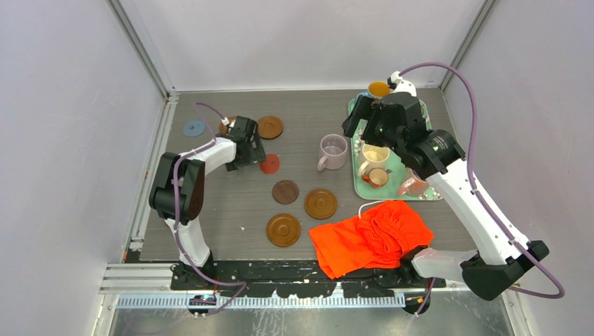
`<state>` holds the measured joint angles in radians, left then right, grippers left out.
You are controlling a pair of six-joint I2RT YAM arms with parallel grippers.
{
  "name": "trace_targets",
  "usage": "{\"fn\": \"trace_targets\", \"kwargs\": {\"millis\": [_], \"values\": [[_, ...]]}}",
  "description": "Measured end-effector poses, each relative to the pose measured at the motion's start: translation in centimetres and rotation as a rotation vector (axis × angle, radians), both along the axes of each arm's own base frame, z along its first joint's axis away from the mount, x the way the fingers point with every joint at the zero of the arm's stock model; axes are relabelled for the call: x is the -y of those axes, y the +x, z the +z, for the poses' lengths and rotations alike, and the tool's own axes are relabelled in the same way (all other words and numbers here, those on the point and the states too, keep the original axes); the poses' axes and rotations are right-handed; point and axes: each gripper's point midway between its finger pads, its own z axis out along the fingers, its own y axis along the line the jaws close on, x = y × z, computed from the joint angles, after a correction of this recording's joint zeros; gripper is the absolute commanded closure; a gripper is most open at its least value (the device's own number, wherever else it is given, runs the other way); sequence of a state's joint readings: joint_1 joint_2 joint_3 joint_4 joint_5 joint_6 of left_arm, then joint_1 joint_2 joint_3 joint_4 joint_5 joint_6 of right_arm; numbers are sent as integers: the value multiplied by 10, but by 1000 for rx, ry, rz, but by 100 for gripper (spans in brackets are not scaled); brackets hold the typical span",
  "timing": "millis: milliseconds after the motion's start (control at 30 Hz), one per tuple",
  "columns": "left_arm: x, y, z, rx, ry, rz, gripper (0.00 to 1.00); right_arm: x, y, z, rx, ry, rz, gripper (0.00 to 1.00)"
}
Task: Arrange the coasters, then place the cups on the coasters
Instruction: Move the coaster to the corner of the board.
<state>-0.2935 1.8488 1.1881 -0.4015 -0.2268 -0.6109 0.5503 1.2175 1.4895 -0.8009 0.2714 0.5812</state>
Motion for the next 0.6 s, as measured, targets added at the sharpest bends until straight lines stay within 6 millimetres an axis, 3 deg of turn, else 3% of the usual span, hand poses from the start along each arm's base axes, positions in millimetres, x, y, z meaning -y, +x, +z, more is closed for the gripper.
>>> {"fn": "trace_targets", "kwargs": {"millis": [367, 600], "values": [[67, -17, 5, 9, 27, -234, 0, 1, -5, 0, 6, 1, 12, 0], [74, -4, -3, -2, 46, -260, 0, 2, -7, -4, -1, -4, 14, 0]]}}
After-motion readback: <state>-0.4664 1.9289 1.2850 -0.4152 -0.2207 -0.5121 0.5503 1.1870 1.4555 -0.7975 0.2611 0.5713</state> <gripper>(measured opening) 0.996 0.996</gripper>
